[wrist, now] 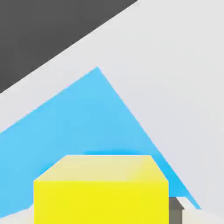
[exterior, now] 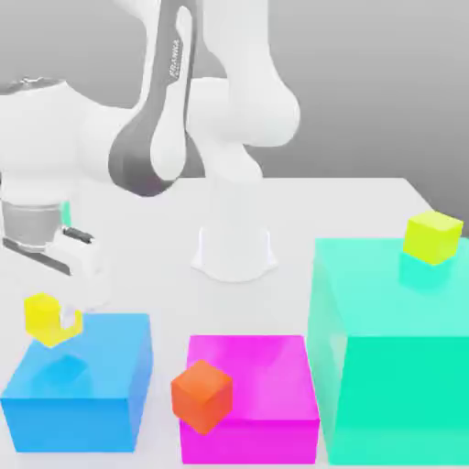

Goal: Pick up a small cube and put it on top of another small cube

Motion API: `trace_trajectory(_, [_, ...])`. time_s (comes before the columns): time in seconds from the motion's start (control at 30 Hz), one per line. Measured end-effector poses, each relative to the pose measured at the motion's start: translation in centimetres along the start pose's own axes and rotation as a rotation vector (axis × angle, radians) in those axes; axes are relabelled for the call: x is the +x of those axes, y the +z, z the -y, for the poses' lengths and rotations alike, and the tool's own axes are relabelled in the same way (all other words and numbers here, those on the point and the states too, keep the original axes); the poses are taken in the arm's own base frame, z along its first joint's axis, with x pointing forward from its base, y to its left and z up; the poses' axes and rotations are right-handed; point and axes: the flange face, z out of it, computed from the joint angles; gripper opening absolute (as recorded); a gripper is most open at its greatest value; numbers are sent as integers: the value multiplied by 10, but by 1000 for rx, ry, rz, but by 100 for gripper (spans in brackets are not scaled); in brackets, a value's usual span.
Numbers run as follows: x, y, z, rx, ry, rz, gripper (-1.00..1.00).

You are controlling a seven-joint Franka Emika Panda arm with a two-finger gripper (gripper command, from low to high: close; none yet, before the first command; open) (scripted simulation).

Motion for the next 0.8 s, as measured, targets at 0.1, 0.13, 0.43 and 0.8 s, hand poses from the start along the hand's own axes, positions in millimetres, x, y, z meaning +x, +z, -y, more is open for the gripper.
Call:
trace_trajectory(0.1, [-29,-12,36,-3,-15,19,-100])
trace_trajectory(0.13, [-41,-16,47,-5,-21,25,-100])
trace_trajectory(0.43, [-152,-58,125,-39,-45,70,-100])
trace_trajectory(0.8, [-165,8,108,-125,64,62,100])
